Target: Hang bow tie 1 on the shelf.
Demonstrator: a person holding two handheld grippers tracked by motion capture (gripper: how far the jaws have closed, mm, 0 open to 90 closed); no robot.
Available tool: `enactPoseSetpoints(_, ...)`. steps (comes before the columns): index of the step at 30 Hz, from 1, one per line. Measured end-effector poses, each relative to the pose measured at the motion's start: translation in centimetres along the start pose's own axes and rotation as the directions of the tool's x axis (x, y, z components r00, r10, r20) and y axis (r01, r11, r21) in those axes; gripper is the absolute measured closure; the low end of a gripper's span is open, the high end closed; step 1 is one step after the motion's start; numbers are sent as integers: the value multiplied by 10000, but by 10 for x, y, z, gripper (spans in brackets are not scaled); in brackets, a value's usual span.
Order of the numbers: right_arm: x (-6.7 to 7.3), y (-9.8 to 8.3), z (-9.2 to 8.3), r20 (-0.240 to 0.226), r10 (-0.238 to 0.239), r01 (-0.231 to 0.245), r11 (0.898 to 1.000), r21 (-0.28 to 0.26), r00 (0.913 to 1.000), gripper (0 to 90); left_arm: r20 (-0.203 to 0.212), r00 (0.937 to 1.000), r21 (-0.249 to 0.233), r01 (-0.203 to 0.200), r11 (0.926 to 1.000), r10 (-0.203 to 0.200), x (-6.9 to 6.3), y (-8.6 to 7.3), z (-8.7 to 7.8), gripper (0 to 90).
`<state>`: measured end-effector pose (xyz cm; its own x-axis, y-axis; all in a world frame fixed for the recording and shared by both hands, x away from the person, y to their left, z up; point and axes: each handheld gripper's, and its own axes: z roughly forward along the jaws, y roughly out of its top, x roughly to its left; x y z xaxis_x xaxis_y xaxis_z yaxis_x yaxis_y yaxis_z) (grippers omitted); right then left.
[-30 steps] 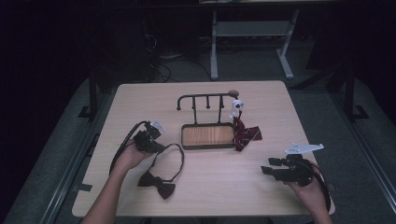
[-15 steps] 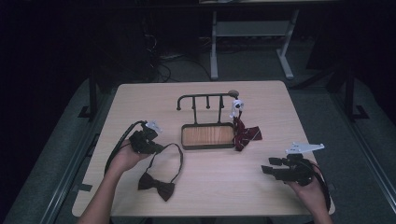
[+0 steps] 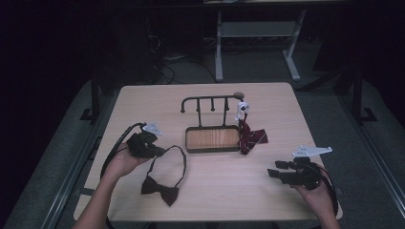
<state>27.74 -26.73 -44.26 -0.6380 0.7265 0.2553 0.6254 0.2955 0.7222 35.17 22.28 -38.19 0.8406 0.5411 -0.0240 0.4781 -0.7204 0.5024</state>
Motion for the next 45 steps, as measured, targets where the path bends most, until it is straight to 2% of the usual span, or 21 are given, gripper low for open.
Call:
enactPoseSetpoints(6, 1, 1, 0, -3, 6, -6, 10000, -12, 10000, 466, -9, 9995, -168, -323, 9993, 323, -7, 3, -9, 896)
enactPoseSetpoints(22, -1, 0, -1, 52, 1, 0, 10000, -48, 10000, 466, -93, 9974, -370, -720, 9967, 717, -17, 14, -27, 896)
enactPoseSetpoints(38, -1, -1, -2, 28, -25, 25, 10000, -38, 10000, 466, 114, 9934, -500, -1138, 9922, 1145, -24, 24, -41, 896)
enactPoseSetpoints(45, -2, -1, -2, 45, -15, 15, 10000, -65, 10000, 466, 275, 9926, -740, -1159, 9905, 1182, -23, 27, -50, 896)
